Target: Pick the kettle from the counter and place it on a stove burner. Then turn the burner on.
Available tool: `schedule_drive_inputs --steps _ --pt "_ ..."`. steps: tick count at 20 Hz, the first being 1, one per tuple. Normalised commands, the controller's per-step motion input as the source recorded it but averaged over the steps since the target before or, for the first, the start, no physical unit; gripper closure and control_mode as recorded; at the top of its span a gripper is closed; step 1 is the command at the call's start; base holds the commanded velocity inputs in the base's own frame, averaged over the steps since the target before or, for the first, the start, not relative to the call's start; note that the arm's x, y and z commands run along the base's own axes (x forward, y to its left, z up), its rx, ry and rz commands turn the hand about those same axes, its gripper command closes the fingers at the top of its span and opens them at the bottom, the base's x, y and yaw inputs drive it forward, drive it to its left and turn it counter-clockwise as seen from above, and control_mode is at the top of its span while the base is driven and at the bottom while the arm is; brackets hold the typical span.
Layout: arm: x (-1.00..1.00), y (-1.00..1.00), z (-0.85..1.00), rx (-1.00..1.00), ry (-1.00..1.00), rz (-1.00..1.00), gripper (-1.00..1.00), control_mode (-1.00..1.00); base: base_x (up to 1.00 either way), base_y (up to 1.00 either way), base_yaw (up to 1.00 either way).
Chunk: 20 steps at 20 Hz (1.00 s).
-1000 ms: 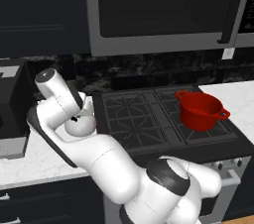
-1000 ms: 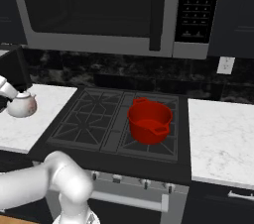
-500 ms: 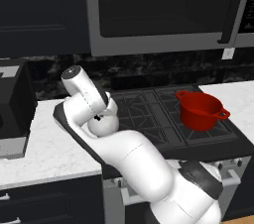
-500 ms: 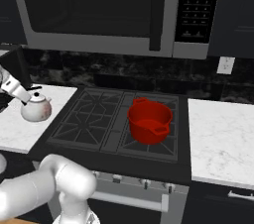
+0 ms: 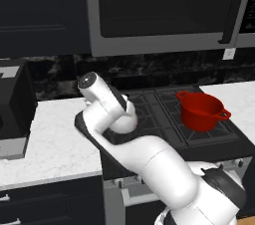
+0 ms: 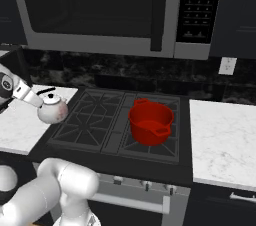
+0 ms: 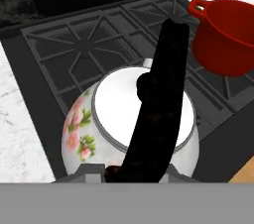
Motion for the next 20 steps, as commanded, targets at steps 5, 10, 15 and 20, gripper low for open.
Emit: schedule_drive_inputs --steps 5,10,15,20 --pt "0.00 -0.46 0.00 -0.08 -0.12 -0.06 1.00 -1.00 0.00 0.00 0.00" --pt "0.11 -0.44 -0.02 -0.02 0.00 -0.05 1.00 -1.00 0.00 0.00 0.00" --pt "0.23 -0.31 -0.14 -0.01 0.00 -0.01 1.00 -1.00 0.00 0.00 0.00" --pt "0.35 -0.02 -0.33 -0.03 0.00 0.00 1.00 -1.00 0.00 0.00 0.00"
